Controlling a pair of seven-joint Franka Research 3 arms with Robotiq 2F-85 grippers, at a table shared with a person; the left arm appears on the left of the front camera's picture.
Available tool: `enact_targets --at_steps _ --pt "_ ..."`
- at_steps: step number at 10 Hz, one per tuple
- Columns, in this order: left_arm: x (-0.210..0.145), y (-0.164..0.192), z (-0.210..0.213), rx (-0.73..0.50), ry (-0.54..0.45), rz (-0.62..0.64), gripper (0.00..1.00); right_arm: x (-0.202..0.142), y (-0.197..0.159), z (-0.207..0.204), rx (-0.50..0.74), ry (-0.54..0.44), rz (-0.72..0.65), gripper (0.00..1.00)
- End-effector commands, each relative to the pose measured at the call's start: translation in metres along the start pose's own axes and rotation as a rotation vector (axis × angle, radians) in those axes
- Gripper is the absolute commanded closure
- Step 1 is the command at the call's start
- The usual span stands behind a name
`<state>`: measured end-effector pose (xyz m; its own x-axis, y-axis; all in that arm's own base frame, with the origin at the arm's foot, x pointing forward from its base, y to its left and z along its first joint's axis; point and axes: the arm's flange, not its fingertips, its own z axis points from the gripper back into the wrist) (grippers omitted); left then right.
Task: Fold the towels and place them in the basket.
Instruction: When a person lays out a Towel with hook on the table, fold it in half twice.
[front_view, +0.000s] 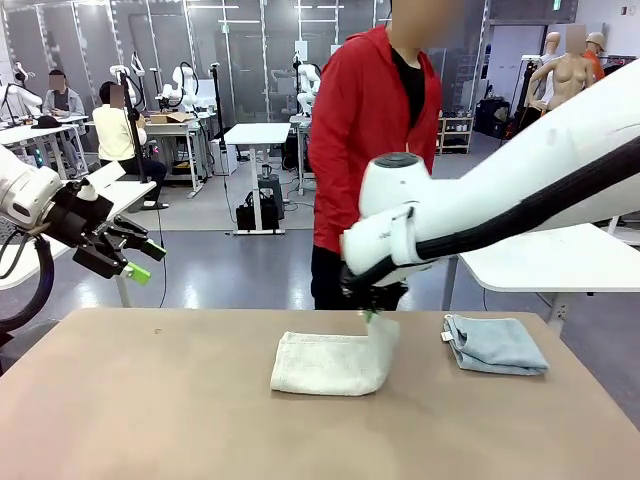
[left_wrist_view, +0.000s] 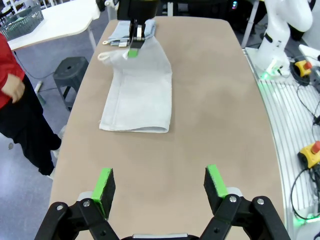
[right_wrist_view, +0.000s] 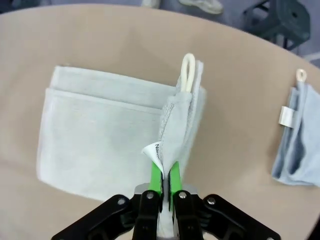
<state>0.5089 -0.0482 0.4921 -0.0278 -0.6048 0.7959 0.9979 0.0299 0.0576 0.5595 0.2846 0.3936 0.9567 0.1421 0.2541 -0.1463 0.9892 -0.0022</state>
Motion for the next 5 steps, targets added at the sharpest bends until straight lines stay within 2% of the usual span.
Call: enact_targets --at_steps 1,3,5 --pt "0.002 0.001 0.002 -0.001 0.01 0.002 0.1 0.027 0.046 -0.012 0.024 0.023 -0.027 0.91" --pt "0.002 0.001 0.002 -0.001 0.01 0.002 0.1 0.037 0.08 -0.023 0.039 0.031 -0.024 0.91" --pt "0.002 0.001 0.002 -0.001 0.01 0.002 0.1 0.031 0.099 -0.029 0.042 0.059 -0.001 0.91"
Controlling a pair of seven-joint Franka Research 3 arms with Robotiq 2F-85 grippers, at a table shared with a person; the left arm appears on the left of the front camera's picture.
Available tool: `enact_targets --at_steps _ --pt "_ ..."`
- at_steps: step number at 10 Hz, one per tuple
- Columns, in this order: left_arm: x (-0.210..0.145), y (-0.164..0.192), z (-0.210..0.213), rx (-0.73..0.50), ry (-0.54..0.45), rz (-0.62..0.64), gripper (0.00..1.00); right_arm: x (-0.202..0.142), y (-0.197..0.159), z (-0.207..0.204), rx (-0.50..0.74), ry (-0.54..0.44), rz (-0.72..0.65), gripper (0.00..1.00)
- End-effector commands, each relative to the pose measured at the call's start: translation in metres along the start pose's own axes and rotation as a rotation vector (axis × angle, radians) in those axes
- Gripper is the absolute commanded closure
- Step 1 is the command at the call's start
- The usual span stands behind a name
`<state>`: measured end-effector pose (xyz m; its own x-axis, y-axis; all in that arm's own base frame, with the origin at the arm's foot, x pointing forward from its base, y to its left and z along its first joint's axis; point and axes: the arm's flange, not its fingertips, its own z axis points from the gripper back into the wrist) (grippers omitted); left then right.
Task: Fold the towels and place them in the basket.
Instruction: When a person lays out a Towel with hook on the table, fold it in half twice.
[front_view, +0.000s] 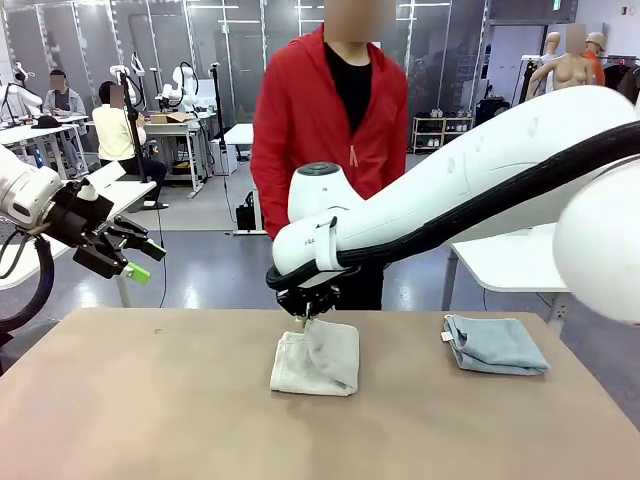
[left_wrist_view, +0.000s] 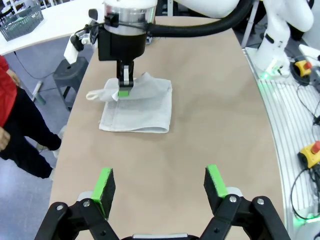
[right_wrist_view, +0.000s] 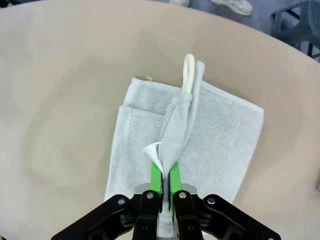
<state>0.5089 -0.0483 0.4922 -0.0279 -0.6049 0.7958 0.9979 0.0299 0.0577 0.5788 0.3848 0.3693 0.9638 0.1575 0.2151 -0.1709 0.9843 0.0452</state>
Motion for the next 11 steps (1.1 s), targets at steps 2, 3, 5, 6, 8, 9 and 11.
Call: enact_targets --at_steps 2,3,5,6,8,9,11 --pt "0.002 0.001 0.002 -0.001 0.01 0.002 0.1 0.001 0.01 -0.003 -0.007 -0.005 0.005 0.91" --pt "0.002 0.001 0.002 -0.001 0.01 0.002 0.1 0.0 0.011 -0.008 0.0 0.008 -0.001 0.91" --pt "0.002 0.001 0.002 -0.001 0.01 0.002 0.1 -0.002 0.013 -0.018 0.018 0.038 -0.016 0.91" --pt "0.002 0.001 0.002 -0.001 0.01 0.002 0.1 -0.002 0.013 -0.021 0.018 0.009 -0.023 0.71" --pt "0.002 0.001 0.002 -0.001 0.01 0.002 0.1 -0.003 0.016 -0.023 0.027 -0.054 -0.043 0.51" --pt "0.002 0.001 0.002 -0.001 0.01 0.002 0.1 -0.003 0.017 -0.023 0.028 -0.065 -0.057 0.69" --pt "0.002 0.001 0.002 -0.001 0.01 0.002 0.1 -0.008 0.018 -0.016 0.035 -0.061 -0.05 0.5"
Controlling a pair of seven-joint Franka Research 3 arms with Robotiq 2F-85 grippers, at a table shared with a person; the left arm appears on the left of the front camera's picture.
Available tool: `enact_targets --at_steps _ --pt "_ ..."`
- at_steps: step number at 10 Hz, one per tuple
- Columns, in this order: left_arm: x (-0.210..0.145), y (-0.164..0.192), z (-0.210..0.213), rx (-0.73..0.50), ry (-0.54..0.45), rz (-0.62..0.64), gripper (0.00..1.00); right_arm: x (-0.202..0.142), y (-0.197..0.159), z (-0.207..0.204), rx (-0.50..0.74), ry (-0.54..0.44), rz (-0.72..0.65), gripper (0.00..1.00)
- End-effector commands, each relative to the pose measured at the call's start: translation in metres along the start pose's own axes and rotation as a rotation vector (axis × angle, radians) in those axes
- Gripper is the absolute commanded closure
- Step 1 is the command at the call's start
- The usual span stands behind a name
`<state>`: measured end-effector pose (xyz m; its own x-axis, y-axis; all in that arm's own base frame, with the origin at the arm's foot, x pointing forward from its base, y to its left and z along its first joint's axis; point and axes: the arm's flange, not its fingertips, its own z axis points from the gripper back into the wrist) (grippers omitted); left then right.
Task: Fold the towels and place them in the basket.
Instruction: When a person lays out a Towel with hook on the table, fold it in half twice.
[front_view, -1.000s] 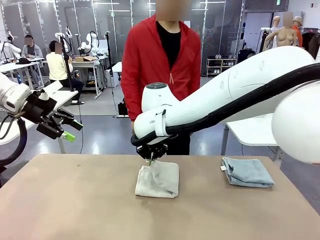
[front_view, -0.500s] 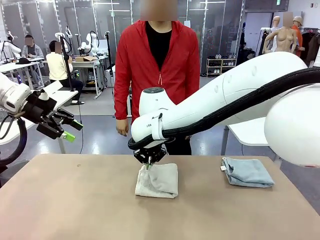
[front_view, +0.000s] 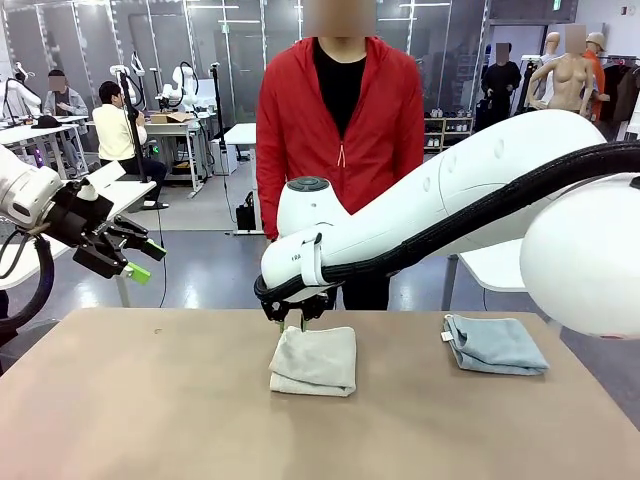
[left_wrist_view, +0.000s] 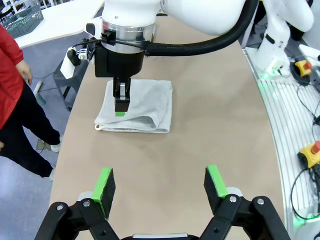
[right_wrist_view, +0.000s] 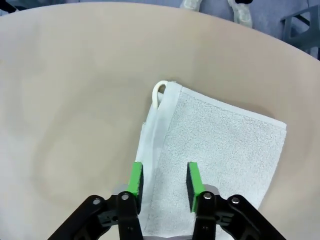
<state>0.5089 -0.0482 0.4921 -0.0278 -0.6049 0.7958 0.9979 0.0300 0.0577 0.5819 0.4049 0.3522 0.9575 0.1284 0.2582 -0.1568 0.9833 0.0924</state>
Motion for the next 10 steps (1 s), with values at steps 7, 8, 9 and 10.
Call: enact_targets --at_steps 7,8,9,10 --pt "0.002 0.001 0.002 -0.001 0.01 0.002 0.1 -0.061 -0.089 0.112 0.152 0.021 -0.104 0.0" --pt "0.002 0.001 0.002 -0.001 0.01 0.002 0.1 -0.063 -0.101 0.117 0.171 0.034 -0.129 0.0" --pt "0.002 0.001 0.002 -0.001 0.01 0.002 0.1 -0.065 -0.11 0.118 0.192 0.044 -0.16 0.0" --pt "0.002 0.001 0.002 -0.001 0.01 0.002 0.1 -0.066 -0.115 0.118 0.196 0.046 -0.175 0.0"
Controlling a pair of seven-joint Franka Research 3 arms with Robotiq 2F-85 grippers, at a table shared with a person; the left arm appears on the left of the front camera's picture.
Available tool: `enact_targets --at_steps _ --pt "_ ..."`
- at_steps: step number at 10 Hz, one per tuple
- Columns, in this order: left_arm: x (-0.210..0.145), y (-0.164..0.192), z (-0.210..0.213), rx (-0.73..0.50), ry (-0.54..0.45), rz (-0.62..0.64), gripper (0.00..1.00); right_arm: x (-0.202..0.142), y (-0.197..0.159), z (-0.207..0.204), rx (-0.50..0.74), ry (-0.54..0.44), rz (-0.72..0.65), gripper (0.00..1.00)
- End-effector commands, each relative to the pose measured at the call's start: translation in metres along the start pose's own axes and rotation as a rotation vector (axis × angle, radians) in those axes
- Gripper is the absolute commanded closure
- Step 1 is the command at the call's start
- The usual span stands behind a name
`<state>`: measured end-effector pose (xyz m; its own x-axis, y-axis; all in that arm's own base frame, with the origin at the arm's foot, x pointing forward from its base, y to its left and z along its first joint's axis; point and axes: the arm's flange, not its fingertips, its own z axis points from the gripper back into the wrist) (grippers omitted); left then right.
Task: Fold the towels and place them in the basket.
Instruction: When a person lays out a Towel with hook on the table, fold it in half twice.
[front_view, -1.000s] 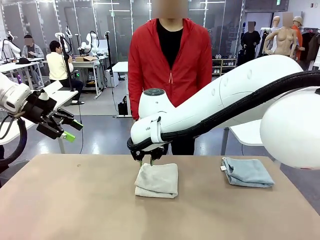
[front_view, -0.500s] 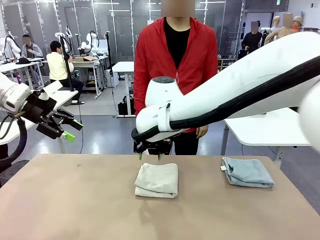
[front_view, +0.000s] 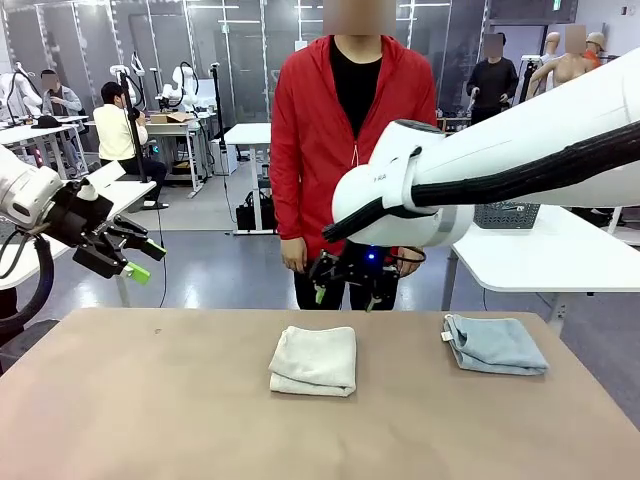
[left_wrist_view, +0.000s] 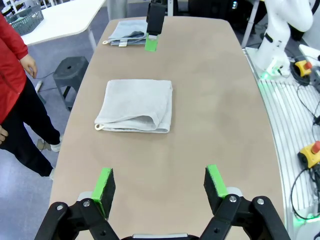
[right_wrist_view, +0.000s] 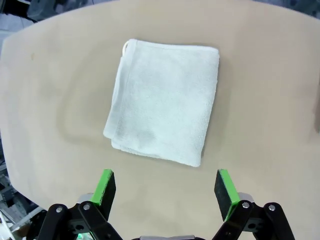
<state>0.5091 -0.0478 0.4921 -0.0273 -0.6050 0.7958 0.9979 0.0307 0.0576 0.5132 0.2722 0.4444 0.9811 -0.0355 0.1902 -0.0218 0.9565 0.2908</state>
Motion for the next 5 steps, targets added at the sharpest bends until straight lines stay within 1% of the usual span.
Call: enact_targets --at_steps 1,2,5 --pt "0.0021 0.0004 0.0016 -0.002 0.01 0.001 0.1 -0.005 -0.0076 -0.0031 -0.017 -0.002 0.004 0.0" --pt "0.0021 0.0004 0.0016 -0.002 0.01 0.001 0.1 0.0 0.0 0.0 0.0 0.0 0.0 0.0" --pt "0.0021 0.0004 0.0016 -0.002 0.01 0.001 0.1 0.0 0.0 0.0 0.0 0.0 0.0 0.0"
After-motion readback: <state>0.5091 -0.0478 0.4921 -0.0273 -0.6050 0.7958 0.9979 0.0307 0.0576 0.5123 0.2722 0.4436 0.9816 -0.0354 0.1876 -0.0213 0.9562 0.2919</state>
